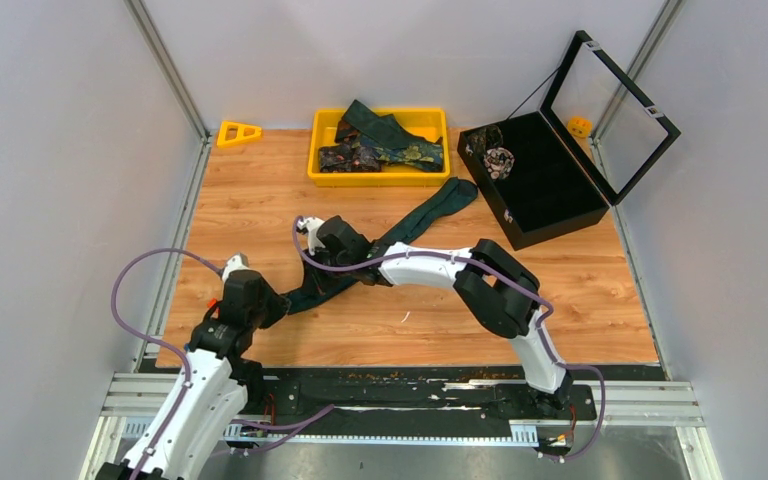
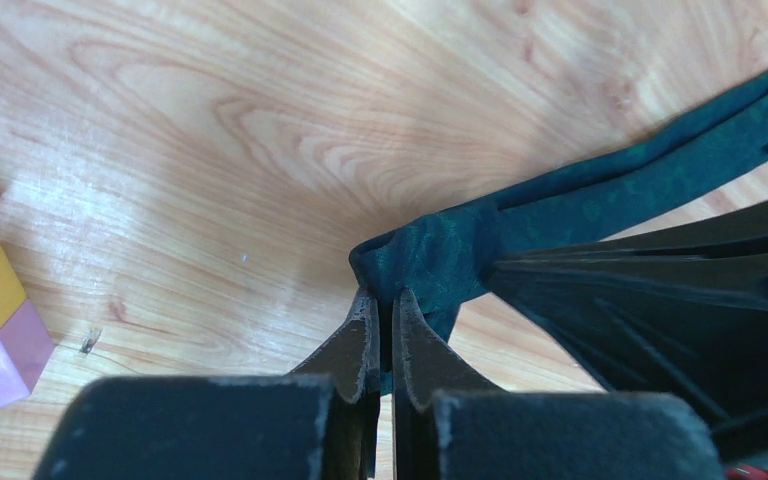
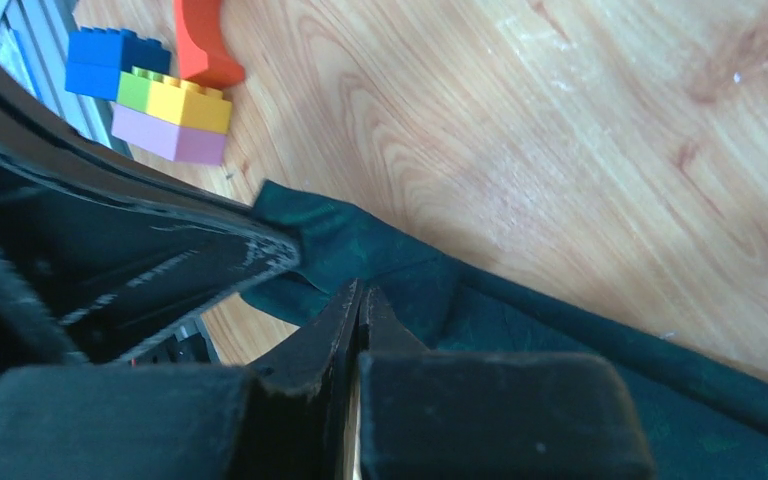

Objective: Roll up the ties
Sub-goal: Roll the tie at the center of the board.

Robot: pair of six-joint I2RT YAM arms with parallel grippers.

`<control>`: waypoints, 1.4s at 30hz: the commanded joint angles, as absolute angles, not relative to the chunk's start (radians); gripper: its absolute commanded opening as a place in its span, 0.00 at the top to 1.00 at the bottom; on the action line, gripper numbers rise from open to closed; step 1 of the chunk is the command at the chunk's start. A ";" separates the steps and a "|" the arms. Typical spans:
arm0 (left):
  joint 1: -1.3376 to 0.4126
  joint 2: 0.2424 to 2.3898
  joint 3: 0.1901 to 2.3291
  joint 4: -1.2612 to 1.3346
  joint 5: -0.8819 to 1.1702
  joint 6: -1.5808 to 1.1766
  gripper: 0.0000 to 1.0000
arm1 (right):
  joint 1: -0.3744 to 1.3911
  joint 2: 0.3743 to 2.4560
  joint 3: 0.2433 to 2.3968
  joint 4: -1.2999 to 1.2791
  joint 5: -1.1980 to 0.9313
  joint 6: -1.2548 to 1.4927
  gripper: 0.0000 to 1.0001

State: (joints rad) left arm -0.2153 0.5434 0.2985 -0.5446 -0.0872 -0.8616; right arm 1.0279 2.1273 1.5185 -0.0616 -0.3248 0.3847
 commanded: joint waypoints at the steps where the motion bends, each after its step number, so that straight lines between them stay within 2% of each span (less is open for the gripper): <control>1: -0.216 0.546 0.374 -0.555 -0.089 -0.824 1.00 | 1.025 2.133 1.512 -0.045 -0.328 0.409 1.00; 20: -0.216 0.567 0.500 -0.633 -0.093 -0.760 1.00 | 1.020 2.023 1.516 -0.067 -0.328 0.437 1.00; 42: -0.216 0.604 0.527 -0.626 -0.070 -0.734 1.00 | 1.027 2.196 1.601 -0.073 -0.332 0.454 1.00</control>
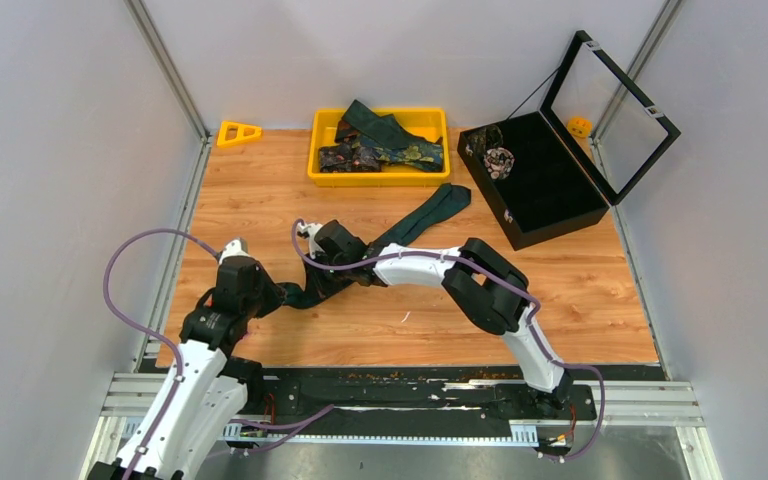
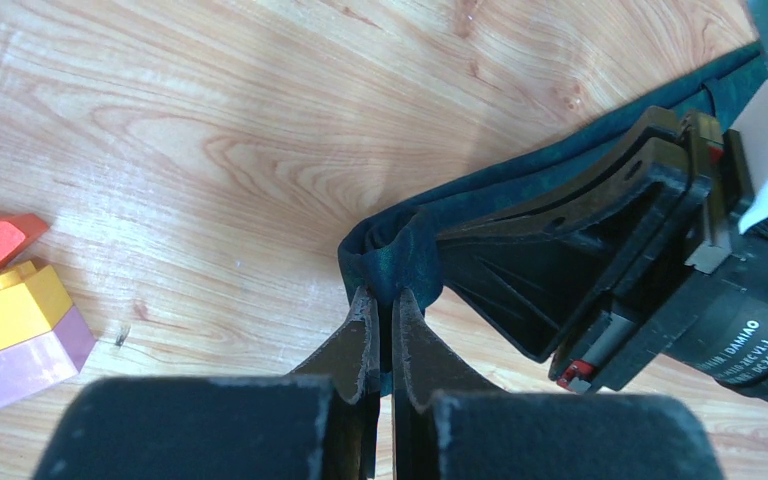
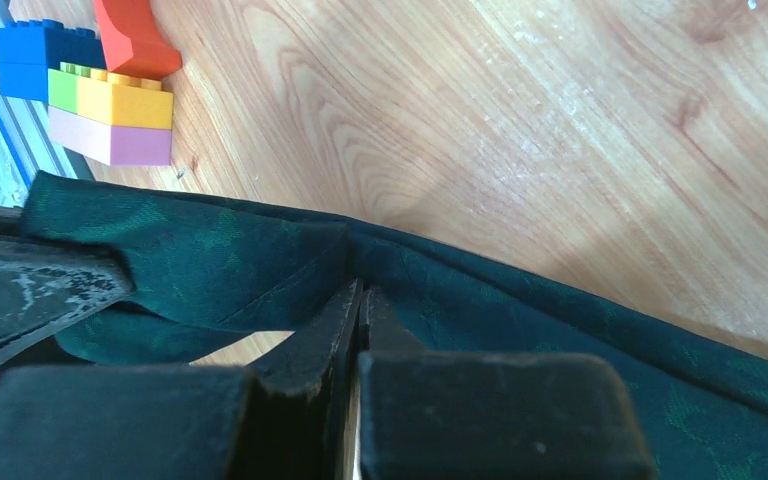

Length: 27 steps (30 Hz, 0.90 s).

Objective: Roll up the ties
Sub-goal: Roll the tie at the center of the board.

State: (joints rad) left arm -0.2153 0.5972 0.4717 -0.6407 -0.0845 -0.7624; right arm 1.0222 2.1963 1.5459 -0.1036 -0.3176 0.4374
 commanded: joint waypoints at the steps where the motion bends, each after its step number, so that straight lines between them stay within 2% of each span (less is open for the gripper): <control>1: -0.216 0.609 0.529 -0.626 -0.067 -0.731 1.00 | 1.029 2.198 1.604 -0.075 -0.334 0.452 1.00; 27: -0.216 0.742 0.581 -0.621 -0.031 -0.667 1.00 | 1.059 2.208 1.655 -0.109 -0.338 0.427 1.00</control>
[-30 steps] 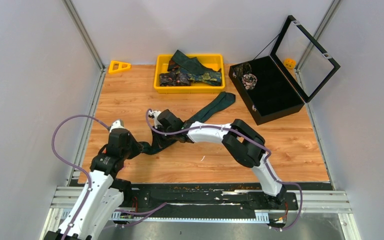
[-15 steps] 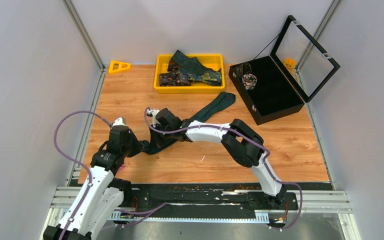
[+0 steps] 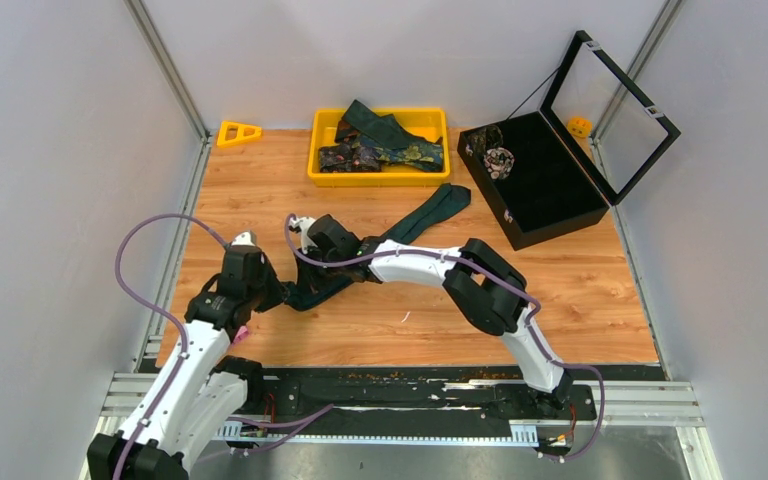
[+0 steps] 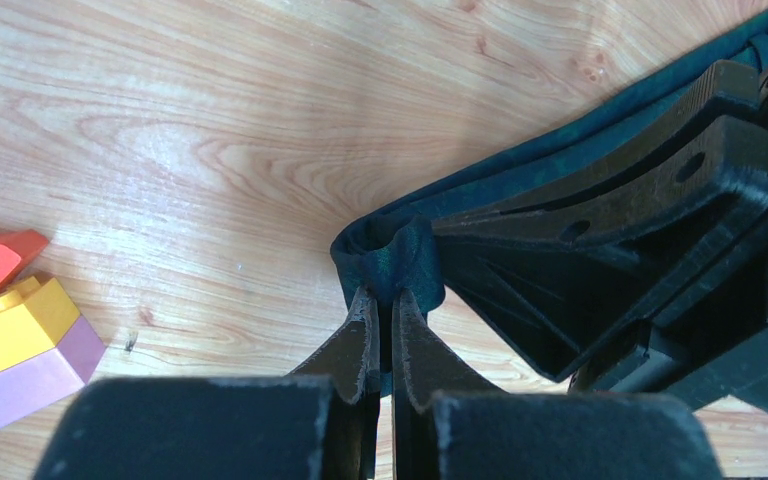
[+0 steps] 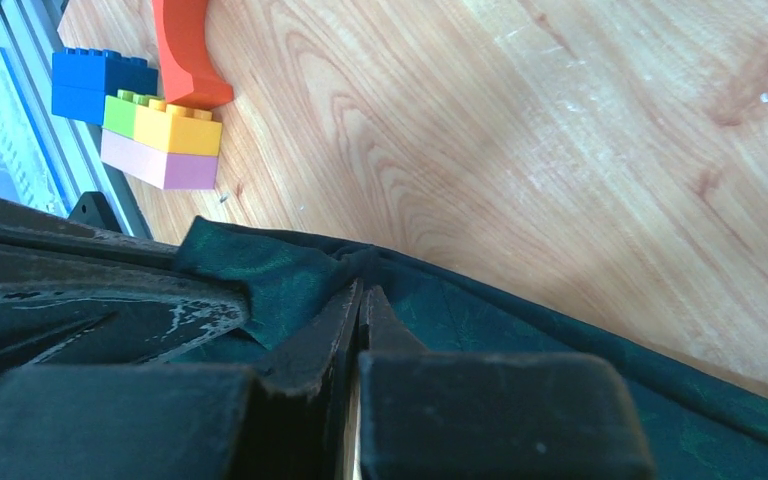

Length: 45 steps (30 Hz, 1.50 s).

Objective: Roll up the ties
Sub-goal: Roll the tie at the center of the board.

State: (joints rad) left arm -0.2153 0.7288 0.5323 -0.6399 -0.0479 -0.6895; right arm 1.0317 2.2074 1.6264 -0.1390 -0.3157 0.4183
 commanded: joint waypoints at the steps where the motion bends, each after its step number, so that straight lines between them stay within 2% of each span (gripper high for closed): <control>1: -0.216 0.746 0.583 -0.620 -0.031 -0.664 1.00 | 1.062 2.211 1.654 -0.104 -0.342 0.431 1.00; 19: -0.220 0.897 0.587 -0.542 0.041 -0.650 1.00 | 1.067 2.219 1.594 -0.033 -0.369 0.487 1.00; 41: -0.320 1.081 0.575 -0.435 -0.055 -0.686 1.00 | 1.030 2.160 1.517 -0.029 -0.331 0.471 1.00; 45: -0.326 1.096 0.575 -0.431 -0.074 -0.688 1.00 | 1.020 2.119 1.514 -0.082 -0.293 0.437 0.94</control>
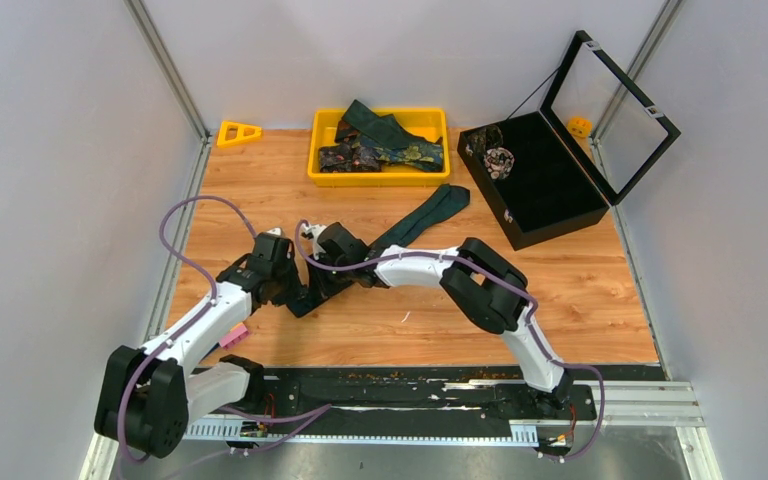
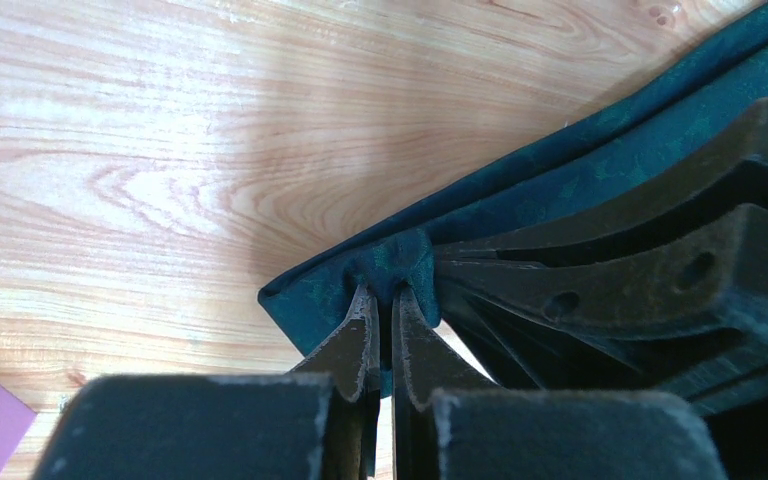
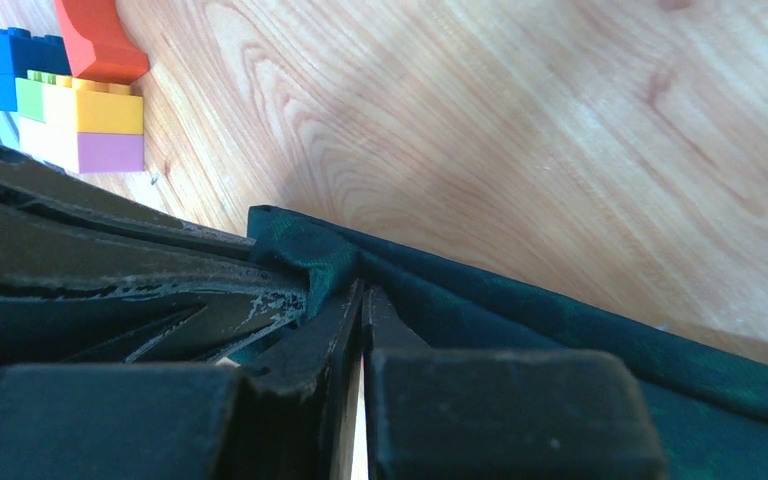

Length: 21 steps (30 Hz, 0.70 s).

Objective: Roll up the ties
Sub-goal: Roll the tie at the center of the board.

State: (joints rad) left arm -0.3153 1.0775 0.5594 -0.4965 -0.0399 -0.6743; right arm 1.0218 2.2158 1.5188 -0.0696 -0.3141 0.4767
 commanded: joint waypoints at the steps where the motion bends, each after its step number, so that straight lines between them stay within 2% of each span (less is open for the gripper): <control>1: -0.328 1.099 0.574 -0.429 -0.076 -0.687 1.00 | 1.018 2.101 1.505 -0.089 -0.282 0.431 0.93; 6: -0.335 1.115 0.576 -0.420 -0.080 -0.690 0.97 | 1.005 2.037 1.453 -0.105 -0.237 0.413 0.89; 8: -0.339 1.118 0.577 -0.419 -0.080 -0.691 0.89 | 1.001 2.015 1.436 -0.107 -0.223 0.408 0.89; 11: -0.345 1.116 0.586 -0.417 -0.076 -0.685 0.70 | 0.997 1.987 1.412 -0.102 -0.212 0.403 0.88; 13: -0.349 1.108 0.595 -0.420 -0.074 -0.685 0.62 | 0.996 1.972 1.398 -0.100 -0.210 0.401 0.88; 17: -0.354 1.087 0.613 -0.436 -0.075 -0.688 0.52 | 0.994 1.944 1.371 -0.088 -0.203 0.397 0.88; 21: -0.357 1.075 0.633 -0.455 -0.077 -0.690 0.47 | 0.989 1.924 1.357 -0.082 -0.201 0.394 0.87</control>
State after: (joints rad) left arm -0.3485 1.1046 0.5758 -0.4511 -0.0624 -0.6861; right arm 0.9977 1.9896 1.3708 -0.1150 -0.2188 0.4095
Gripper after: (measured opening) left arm 0.510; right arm 0.124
